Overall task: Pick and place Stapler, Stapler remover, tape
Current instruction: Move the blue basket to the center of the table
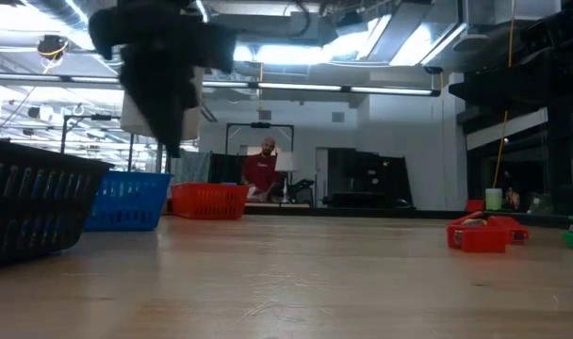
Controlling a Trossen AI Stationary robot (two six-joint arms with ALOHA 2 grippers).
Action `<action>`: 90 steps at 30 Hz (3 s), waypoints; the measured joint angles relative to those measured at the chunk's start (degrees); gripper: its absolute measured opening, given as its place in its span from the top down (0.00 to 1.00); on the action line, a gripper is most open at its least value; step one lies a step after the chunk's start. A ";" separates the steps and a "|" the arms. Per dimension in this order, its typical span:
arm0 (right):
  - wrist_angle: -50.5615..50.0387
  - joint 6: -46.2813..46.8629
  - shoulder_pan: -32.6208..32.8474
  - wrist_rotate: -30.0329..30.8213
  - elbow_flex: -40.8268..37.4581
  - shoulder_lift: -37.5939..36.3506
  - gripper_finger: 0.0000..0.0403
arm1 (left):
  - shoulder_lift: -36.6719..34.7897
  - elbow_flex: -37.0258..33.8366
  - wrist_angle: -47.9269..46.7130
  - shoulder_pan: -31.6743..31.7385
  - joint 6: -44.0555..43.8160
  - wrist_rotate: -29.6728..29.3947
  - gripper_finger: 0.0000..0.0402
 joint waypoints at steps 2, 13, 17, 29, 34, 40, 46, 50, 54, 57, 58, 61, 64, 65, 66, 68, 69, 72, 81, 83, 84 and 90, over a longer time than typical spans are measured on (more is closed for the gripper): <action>0.00 0.00 -0.01 0.02 -0.01 0.00 0.35 | 0.02 0.00 4.89 0.00 3.64 0.35 0.72; 0.00 0.00 -0.02 0.01 -0.02 0.00 0.35 | 1.42 0.00 27.84 0.00 23.53 -0.13 0.73; -0.02 0.00 0.00 0.02 -0.02 0.00 0.35 | 4.69 0.00 36.11 -0.20 29.19 -0.16 0.73; 0.00 0.00 -0.01 0.00 0.00 0.00 0.35 | 17.89 2.18 60.83 -0.17 43.38 -2.97 0.74; -0.02 0.00 -0.02 0.01 -0.01 0.00 0.35 | 19.91 5.07 59.07 -0.17 45.91 -3.56 0.74; -0.01 0.00 -0.01 0.02 -0.02 0.00 0.35 | 17.73 8.20 38.82 -1.47 44.19 -9.91 0.75; 0.00 0.00 -0.02 0.00 0.00 0.00 0.35 | 10.62 8.26 15.23 -4.72 34.23 -13.16 0.75; -0.01 0.00 0.00 0.02 0.00 0.00 0.35 | 4.62 8.33 2.12 -6.06 17.33 -12.25 0.76; 0.00 0.00 0.00 0.00 0.00 0.00 0.35 | -0.07 8.33 -8.52 -7.36 0.30 -6.41 0.77; 0.00 0.00 -0.01 0.02 -0.01 0.00 0.35 | -2.04 8.33 -17.53 -8.80 -9.07 1.04 0.78; 0.00 0.00 -0.02 0.00 -0.01 0.00 0.35 | -2.39 8.33 -20.52 -9.36 -11.61 3.15 0.79; 0.00 0.00 0.00 0.00 -0.02 0.00 0.35 | -2.67 8.33 -29.89 -11.20 -18.57 7.54 0.80; 0.00 0.00 -0.01 0.02 -0.02 0.00 0.35 | -2.75 7.79 -36.49 -12.73 -24.20 7.86 0.81; 0.00 0.00 -0.02 0.02 0.00 0.00 0.35 | -2.74 7.16 -37.99 -12.93 -25.85 7.91 0.81; 0.00 0.00 -0.02 0.02 -0.02 0.00 0.35 | -2.73 6.44 -38.76 -12.94 -27.13 8.04 0.82; 0.00 0.00 -0.01 0.01 -0.01 0.00 0.35 | -3.04 4.43 -38.57 -12.86 -28.41 8.13 0.83; 0.01 0.00 -0.01 0.01 -0.02 0.00 0.35 | -3.24 3.01 -38.19 -12.75 -28.66 8.48 0.83; 0.00 0.00 -0.01 0.01 -0.02 0.00 0.35 | -4.05 -1.91 -34.22 -12.09 -28.42 10.83 0.84; 0.00 0.00 0.00 0.02 -0.02 0.00 0.35 | -9.34 -16.13 -22.11 -7.71 -28.06 10.70 0.84; 0.00 0.00 -0.02 0.02 -0.02 0.00 0.35 | -10.07 -18.15 -20.61 -6.46 -27.24 10.34 0.84; 0.00 0.00 -0.01 0.01 -0.01 0.00 0.35 | -10.23 -18.91 -19.74 -6.01 -26.29 10.21 0.84; 0.00 0.00 -0.02 0.01 -0.01 0.00 0.35 | -10.32 -21.38 -12.62 -5.17 -19.09 4.26 0.85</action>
